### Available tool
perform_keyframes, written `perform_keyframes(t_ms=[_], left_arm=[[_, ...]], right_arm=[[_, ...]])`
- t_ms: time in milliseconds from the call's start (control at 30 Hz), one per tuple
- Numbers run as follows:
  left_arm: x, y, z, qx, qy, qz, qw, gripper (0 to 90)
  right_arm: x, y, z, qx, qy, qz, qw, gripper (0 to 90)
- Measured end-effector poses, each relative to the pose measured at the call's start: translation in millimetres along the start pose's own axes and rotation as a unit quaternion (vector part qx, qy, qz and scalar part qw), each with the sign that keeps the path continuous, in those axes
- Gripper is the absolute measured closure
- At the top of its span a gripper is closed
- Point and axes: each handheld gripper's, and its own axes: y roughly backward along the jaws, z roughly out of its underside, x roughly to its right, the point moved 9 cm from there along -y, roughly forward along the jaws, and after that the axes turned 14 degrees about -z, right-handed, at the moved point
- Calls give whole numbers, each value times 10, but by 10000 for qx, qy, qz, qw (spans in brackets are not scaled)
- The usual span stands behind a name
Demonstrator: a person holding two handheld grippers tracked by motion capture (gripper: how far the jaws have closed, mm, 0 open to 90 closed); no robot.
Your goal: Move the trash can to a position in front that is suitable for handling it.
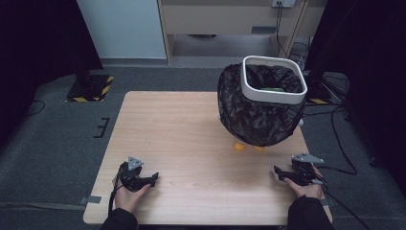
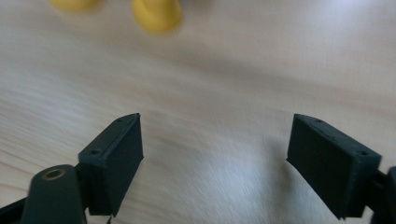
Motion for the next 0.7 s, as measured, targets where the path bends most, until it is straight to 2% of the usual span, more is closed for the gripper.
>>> perform_keyframes(t_ms=[33, 100, 167, 200, 267, 300, 333, 533, 667, 700], left_arm=[[-20, 24, -18, 34, 49, -49, 10000, 175], [-31, 56, -61, 171, 87, -75, 9998, 188], [-39, 99, -117, 344, 140, -101, 9993, 193], [-39, 99, -117, 344, 140, -101, 9993, 199], [-36, 168, -206, 600, 202, -68, 9980, 204], [-36, 168, -206, 600, 202, -68, 9980, 206], [-32, 204, -250, 708, 227, -40, 9972, 208], [-41, 334, -424, 1097, 391, 7, 9932, 209], [-17, 396, -522, 1280, 429, 59, 9908, 209], [-4, 411, -550, 1337, 447, 74, 9900, 210]], right_arm=[[-20, 27, -54, 169, 48, -45, 9998, 196], [-42, 74, -110, 325, 103, -26, 9994, 197], [-60, 115, -160, 508, 70, -78, 9987, 200], [-60, 115, -160, 508, 70, -78, 9987, 200], [-82, 181, -234, 749, 62, -103, 9971, 200], [-95, 208, -266, 852, 76, -99, 9963, 201], [-104, 227, -291, 926, 102, -86, 9956, 203], [-139, 332, -391, 1269, 106, -47, 9918, 207], [-140, 376, -417, 1348, 71, -31, 9908, 216], [-130, 393, -422, 1349, 144, -7, 9908, 219]])
